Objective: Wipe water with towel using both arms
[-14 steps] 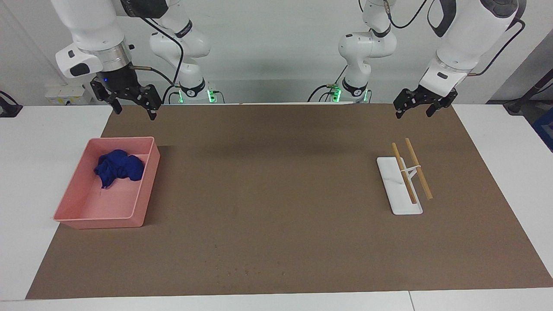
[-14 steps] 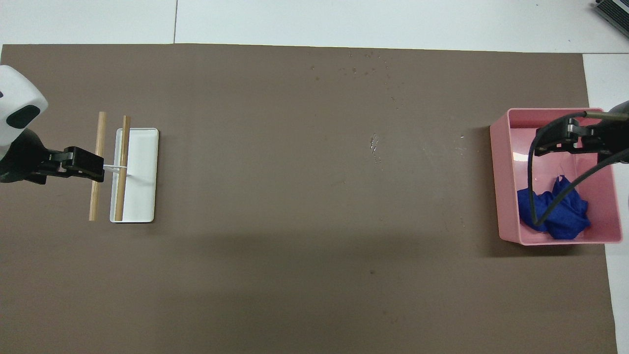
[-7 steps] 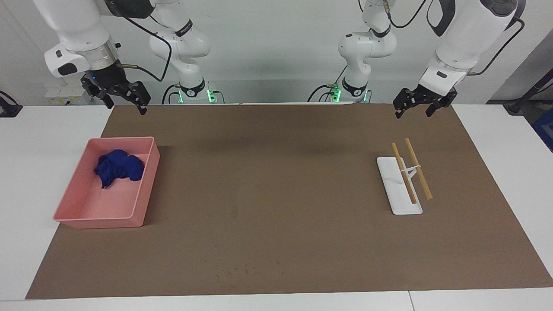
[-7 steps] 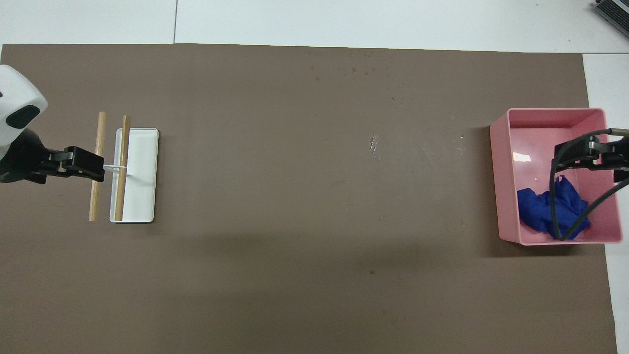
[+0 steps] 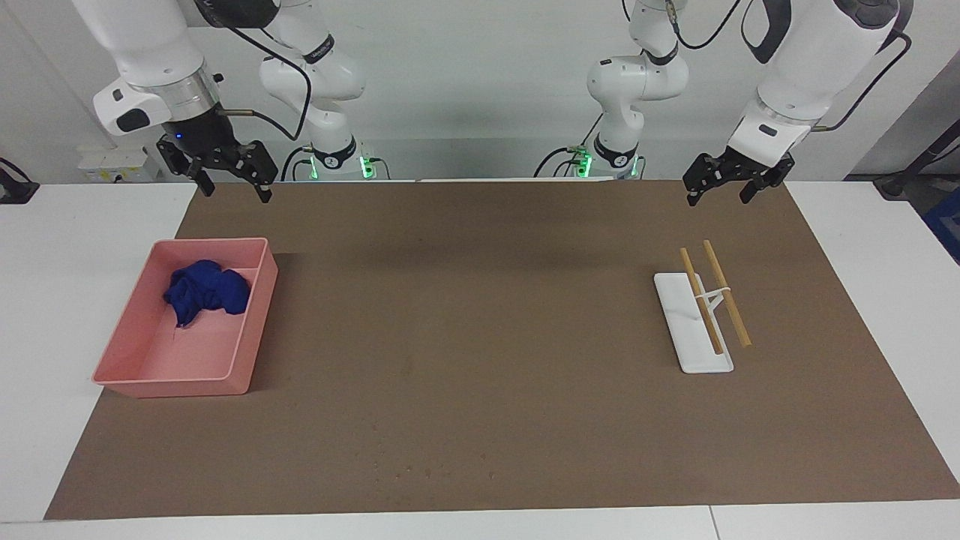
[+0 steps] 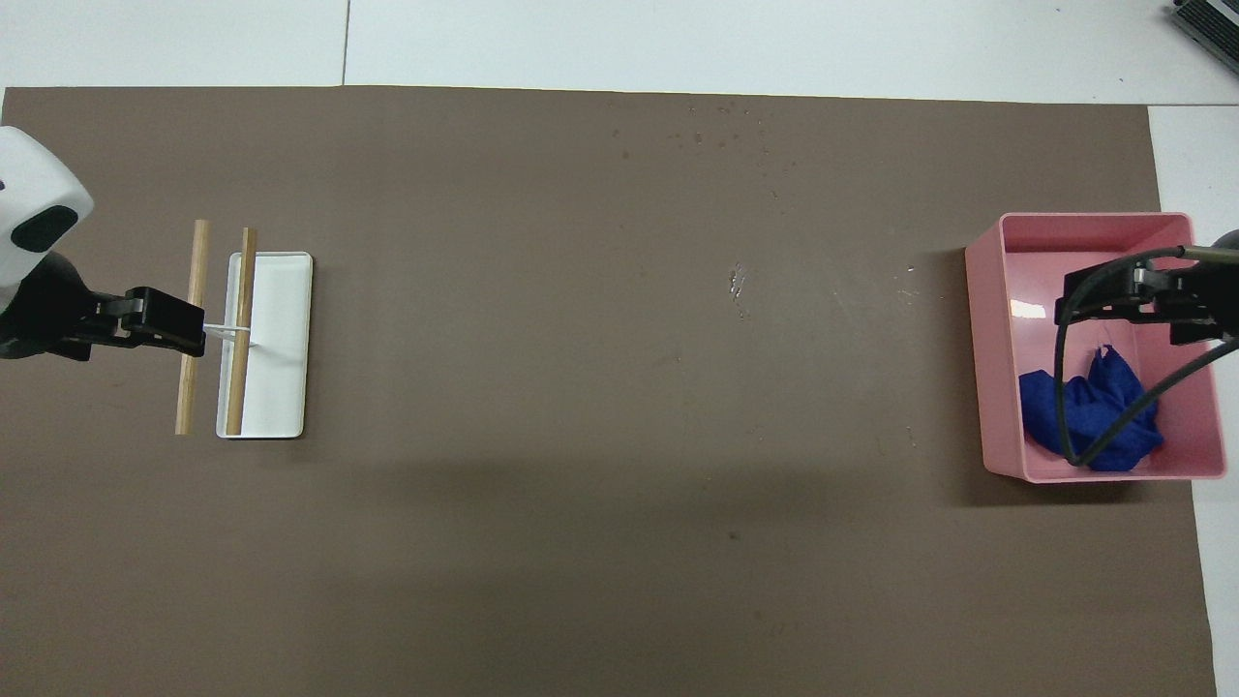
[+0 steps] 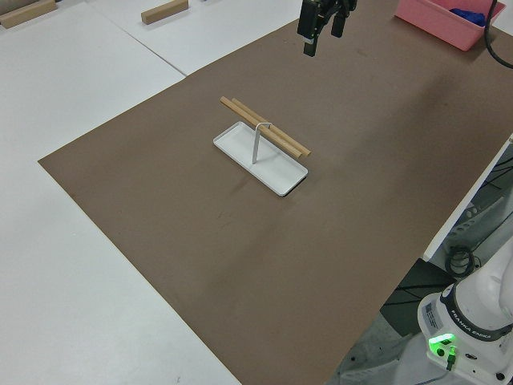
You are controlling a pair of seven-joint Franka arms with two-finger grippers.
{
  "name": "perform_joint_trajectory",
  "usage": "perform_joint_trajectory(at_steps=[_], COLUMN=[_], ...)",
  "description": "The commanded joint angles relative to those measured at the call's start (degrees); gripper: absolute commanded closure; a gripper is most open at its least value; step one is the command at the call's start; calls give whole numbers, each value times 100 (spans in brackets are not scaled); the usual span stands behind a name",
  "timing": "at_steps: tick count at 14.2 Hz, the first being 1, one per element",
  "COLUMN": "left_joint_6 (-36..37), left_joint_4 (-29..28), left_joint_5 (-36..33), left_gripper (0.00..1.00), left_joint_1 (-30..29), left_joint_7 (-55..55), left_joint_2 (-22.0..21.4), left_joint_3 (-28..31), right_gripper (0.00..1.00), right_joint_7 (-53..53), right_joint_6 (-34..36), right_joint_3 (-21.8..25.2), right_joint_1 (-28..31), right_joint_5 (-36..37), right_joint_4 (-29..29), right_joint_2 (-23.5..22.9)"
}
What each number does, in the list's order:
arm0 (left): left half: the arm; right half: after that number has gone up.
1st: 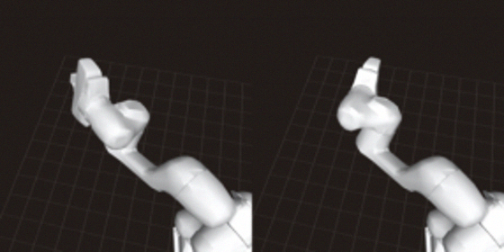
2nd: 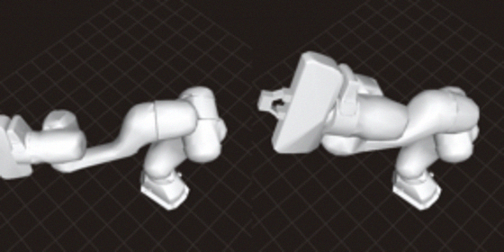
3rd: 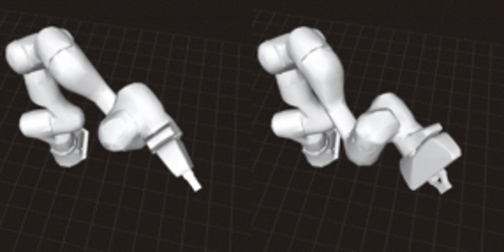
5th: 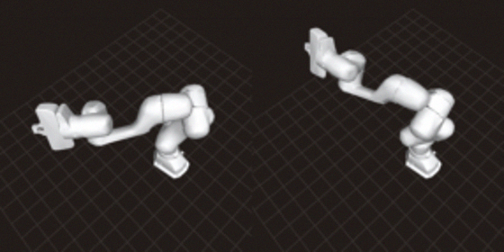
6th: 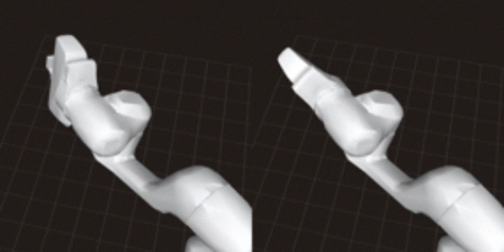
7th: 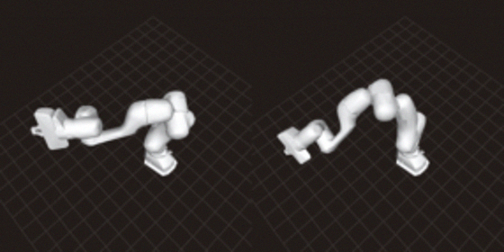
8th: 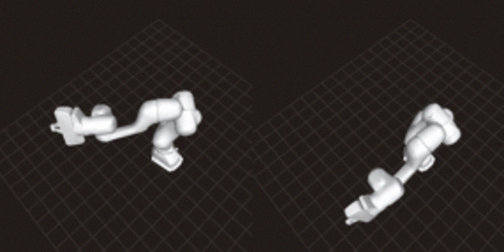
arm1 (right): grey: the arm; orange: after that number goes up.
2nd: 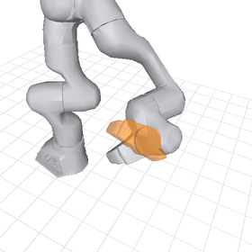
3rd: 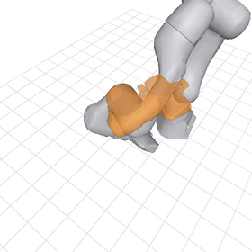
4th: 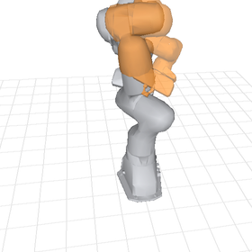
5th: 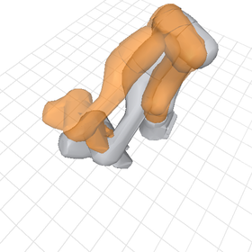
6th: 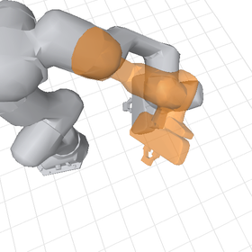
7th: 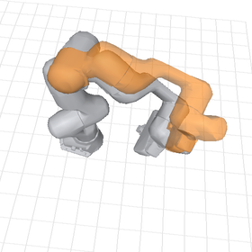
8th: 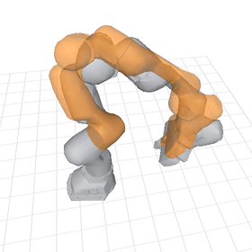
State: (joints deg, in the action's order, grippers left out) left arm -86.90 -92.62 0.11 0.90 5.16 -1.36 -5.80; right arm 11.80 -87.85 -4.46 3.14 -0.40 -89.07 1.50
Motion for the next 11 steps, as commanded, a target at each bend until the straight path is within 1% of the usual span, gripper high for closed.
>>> perform_joint_trajectory(at_steps=[1,6,11], left_joint_6=[-169,-178,-187], left_joint_4=[-134,-133,-133], left_joint_5=[-108,-108,-108], left_gripper=[0,0,0], left_joint_1=[-11,-28,-37], left_joint_7=[-15,-15,-24], left_joint_2=[-128,-127,-127], left_joint_3=[-27,-27,-27], right_gripper=[0,0,1], right_joint_7=[-73,-90,-108], right_joint_6=[-30,-30,-57], right_joint_3=[-55,-46,-55], right_joint_1=[20,29,11], right_joint_5=[-92,-75,100], right_joint_4=[-84,-189,-233], right_joint_2=[87,131,149])
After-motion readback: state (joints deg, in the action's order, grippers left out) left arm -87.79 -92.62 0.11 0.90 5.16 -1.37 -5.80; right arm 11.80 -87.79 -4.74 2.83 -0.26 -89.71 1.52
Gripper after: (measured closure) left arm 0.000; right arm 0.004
